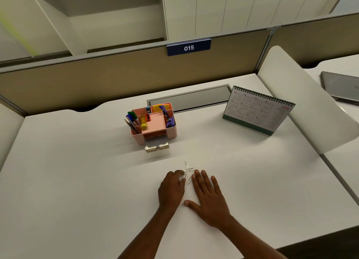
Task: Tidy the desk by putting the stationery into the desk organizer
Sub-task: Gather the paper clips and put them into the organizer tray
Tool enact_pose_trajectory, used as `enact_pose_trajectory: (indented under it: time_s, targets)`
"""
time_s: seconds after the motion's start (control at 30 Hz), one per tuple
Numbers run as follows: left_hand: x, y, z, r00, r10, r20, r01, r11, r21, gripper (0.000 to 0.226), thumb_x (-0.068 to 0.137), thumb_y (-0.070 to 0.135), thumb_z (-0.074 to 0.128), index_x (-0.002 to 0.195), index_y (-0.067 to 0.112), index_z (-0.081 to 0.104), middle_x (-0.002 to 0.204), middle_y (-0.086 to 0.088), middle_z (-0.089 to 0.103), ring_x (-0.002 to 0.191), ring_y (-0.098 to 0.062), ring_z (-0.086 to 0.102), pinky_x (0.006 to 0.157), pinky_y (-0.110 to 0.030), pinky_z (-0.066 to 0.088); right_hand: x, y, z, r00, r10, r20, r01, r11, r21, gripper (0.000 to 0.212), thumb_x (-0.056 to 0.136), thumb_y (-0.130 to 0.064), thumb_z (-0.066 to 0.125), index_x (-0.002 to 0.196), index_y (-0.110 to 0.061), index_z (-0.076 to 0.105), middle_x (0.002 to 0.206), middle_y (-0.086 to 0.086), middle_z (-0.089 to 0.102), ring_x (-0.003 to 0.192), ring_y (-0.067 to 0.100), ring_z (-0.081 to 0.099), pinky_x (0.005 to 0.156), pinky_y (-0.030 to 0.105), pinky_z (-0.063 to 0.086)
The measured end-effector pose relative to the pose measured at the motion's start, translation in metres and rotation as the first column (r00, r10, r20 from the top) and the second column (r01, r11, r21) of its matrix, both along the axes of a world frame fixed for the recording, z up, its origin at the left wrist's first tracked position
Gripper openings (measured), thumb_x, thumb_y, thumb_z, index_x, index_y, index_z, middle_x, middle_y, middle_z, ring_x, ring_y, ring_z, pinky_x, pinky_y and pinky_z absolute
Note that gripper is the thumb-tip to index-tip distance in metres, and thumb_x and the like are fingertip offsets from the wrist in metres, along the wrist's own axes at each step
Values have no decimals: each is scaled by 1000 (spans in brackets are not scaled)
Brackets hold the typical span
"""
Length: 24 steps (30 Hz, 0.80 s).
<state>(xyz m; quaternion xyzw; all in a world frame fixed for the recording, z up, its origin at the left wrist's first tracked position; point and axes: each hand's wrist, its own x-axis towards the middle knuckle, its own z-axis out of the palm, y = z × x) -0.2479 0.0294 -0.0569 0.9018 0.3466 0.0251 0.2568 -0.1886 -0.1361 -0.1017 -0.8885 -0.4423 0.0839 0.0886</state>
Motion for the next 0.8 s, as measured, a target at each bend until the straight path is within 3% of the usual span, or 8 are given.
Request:
enact_pose_trajectory:
  time_s: [0.3, 0.43, 0.67, 0.73, 0.8]
  targets:
    - [14, 6, 6, 992, 46, -116, -37, 997, 72, 21, 96, 42, 66, 100, 28, 82, 99, 7, 79, 94, -18, 73, 75, -31, 59, -1, 1, -2, 1000, -13, -1, 13, 1000, 17, 92, 98, -76, 33, 164, -17, 10, 173, 2, 0, 160, 23, 1, 124, 50, 12]
    - [19, 5, 9, 982, 4, -190, 23, 990, 136, 22, 96, 41, 62, 97, 27, 79, 93, 5, 77, 88, -18, 73, 66, -27, 51, -1, 1, -1, 1000, -21, 1, 21, 1000, 22, 92, 98, -76, 32, 164, -18, 8, 173, 1, -1, 160, 22, 0, 125, 51, 12]
    - [29, 5, 11, 975, -30, -221, 63, 988, 143, 21, 95, 35, 58, 100, 23, 74, 101, 1, 74, 96, -23, 72, 72, -31, 52, -3, 1, 2, 1000, -17, 15, 16, 998, 64, 88, 99, -74, 34, 164, -17, 15, 173, 2, 5, 159, 22, 3, 127, 49, 10]
    - [30, 3, 12, 969, -68, -237, 111, 979, 173, 20, 98, 31, 54, 103, 22, 72, 105, -1, 72, 100, -24, 71, 76, -33, 54, -1, 3, 4, 999, -25, 30, 23, 998, 62, 83, 101, -71, 35, 162, -16, 24, 171, 4, 14, 159, 23, 10, 126, 47, 15]
    - [28, 1, 14, 959, -116, -259, 172, 963, 206, 19, 101, 27, 50, 105, 20, 68, 109, -2, 70, 104, -26, 68, 77, -35, 53, 5, 8, 9, 998, -25, 60, 22, 998, 53, 74, 102, -65, 39, 155, -13, 42, 164, 8, 34, 153, 27, 31, 122, 45, 29]
